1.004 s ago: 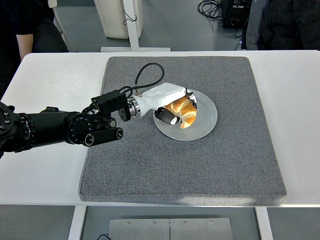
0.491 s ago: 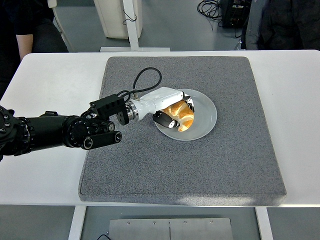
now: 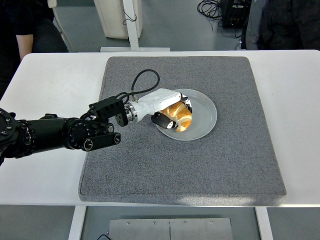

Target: Place the bread on the plate

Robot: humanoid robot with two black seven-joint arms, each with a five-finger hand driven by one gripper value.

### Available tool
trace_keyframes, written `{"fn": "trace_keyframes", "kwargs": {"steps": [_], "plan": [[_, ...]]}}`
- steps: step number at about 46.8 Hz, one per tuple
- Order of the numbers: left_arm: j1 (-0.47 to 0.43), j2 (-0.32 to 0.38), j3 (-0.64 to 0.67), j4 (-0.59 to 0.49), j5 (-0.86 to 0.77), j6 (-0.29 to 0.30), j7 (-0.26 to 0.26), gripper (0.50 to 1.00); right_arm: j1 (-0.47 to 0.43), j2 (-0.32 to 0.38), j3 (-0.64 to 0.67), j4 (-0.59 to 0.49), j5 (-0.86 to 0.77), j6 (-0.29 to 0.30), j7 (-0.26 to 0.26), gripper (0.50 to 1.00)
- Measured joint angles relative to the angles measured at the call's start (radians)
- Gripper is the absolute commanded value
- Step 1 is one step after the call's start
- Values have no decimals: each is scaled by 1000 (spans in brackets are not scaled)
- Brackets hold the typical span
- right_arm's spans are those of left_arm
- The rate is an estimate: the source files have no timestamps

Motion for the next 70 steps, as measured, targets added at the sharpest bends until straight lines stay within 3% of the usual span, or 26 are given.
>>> {"fn": "trace_keyframes", "kwargs": {"steps": [4, 12, 19, 28, 47, 60, 70], "plan": [[0, 0, 0, 0, 0, -1, 0, 522, 0, 0, 0, 0, 0, 0, 0, 1000], [0, -1, -2, -1, -6, -1, 0, 695, 0, 0, 0, 0, 0, 0, 0, 1000], [0, -3, -3, -1, -14, -1, 0, 792, 0, 0, 0, 0, 0, 0, 0, 1000], [-1, -3, -21, -1, -17, -1, 0, 866, 0, 0, 0, 0, 0, 0, 0, 1000], [1, 0, -81, -7, -17, -3, 2, 924, 0, 0, -1, 0, 0, 0, 0, 1000], [-5, 33, -192, -23, -27, -23, 4, 943, 0, 0, -1, 1, 0, 0, 0, 1000], [-13, 69, -300, -24, -152, -126, 11, 946, 0, 0, -1, 1, 0, 0, 0, 1000]]}}
